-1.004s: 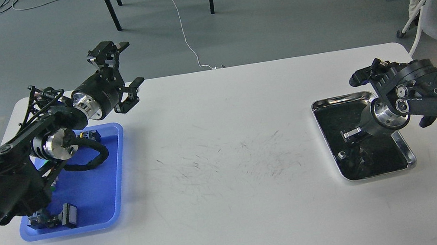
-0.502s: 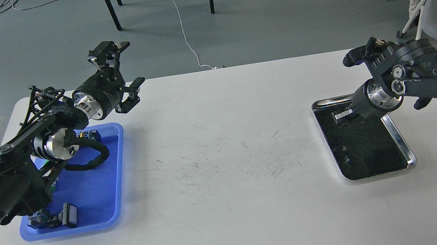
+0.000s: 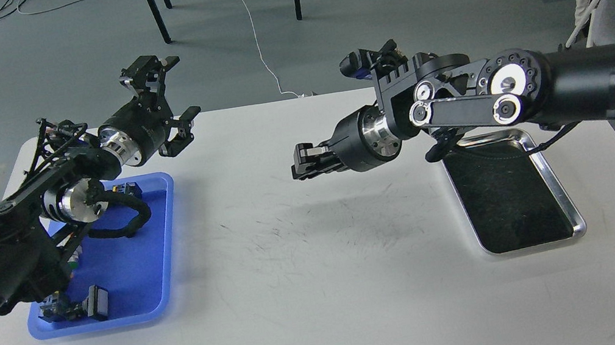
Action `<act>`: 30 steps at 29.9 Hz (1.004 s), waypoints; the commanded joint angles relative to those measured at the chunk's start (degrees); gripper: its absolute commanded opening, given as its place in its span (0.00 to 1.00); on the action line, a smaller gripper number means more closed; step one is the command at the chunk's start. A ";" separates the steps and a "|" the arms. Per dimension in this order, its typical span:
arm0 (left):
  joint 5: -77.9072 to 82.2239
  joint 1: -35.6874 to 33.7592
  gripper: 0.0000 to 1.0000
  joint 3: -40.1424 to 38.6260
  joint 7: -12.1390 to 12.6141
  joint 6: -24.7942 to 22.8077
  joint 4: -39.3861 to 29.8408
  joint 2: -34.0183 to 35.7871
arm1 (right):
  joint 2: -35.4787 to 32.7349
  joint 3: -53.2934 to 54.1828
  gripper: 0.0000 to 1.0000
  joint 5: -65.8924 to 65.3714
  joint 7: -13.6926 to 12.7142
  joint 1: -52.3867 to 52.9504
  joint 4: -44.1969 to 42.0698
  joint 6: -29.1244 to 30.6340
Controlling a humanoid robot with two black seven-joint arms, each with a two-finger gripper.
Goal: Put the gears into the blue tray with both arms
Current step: 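Carry the black part to the table center, release it, retract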
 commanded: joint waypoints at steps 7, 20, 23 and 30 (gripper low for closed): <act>-0.10 -0.07 0.98 -0.61 0.01 -0.02 0.04 1.28 | 3.46 4.36 0.02 2.07 -0.40 -15.26 -11.83 -7.46; -0.18 -0.16 0.98 -1.31 0.01 -0.02 0.04 1.10 | 3.46 5.51 0.02 2.07 -0.48 -18.87 -5.07 -7.91; -0.18 -0.25 0.98 -1.31 0.01 -0.02 0.04 1.10 | 3.46 5.43 0.02 1.81 -1.62 -19.92 -4.62 -7.91; -0.18 -0.16 0.98 -1.31 0.01 0.07 0.04 0.92 | 3.46 5.34 0.20 1.81 -2.68 -20.01 -4.53 -8.08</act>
